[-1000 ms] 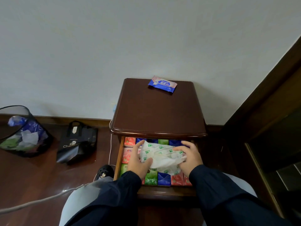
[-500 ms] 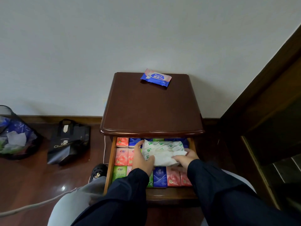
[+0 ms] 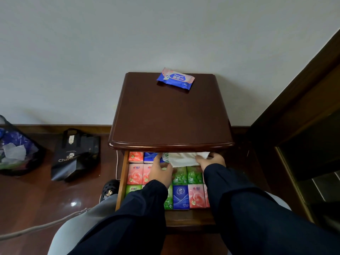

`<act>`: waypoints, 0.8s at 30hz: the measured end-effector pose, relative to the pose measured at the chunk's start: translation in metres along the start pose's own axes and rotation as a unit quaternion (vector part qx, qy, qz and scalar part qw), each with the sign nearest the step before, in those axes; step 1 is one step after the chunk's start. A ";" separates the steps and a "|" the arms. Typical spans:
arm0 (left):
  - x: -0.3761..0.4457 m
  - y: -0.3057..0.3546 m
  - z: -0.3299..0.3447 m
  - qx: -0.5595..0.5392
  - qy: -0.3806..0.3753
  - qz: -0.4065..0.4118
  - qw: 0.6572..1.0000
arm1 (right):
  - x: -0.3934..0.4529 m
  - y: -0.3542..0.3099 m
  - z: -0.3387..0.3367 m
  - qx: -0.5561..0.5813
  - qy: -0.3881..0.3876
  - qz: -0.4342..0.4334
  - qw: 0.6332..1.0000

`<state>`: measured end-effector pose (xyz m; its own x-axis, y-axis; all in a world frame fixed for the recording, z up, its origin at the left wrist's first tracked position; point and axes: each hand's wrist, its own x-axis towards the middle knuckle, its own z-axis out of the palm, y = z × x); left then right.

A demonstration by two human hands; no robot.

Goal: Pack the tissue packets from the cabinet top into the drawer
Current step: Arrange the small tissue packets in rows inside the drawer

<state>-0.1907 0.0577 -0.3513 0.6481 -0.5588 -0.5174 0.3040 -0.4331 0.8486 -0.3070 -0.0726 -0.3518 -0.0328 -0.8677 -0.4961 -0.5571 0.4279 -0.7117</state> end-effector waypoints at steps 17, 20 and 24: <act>-0.018 0.016 -0.023 -0.047 0.052 -0.056 0.996 | -0.037 -0.009 -0.034 -0.131 -0.019 -0.028 0.991; -0.022 0.026 -0.030 0.003 0.066 0.024 0.998 | -0.047 -0.021 -0.050 -0.171 -0.023 -0.072 0.982; -0.020 0.057 -0.036 0.067 0.050 0.169 0.982 | -0.053 -0.043 -0.055 -0.134 -0.031 -0.216 0.967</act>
<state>-0.1611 0.0694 -0.2885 0.7633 -0.6177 -0.1892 -0.0306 -0.3271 0.9445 -0.3268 -0.0589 -0.2669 0.2953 -0.9306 -0.2163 -0.7034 -0.0586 -0.7083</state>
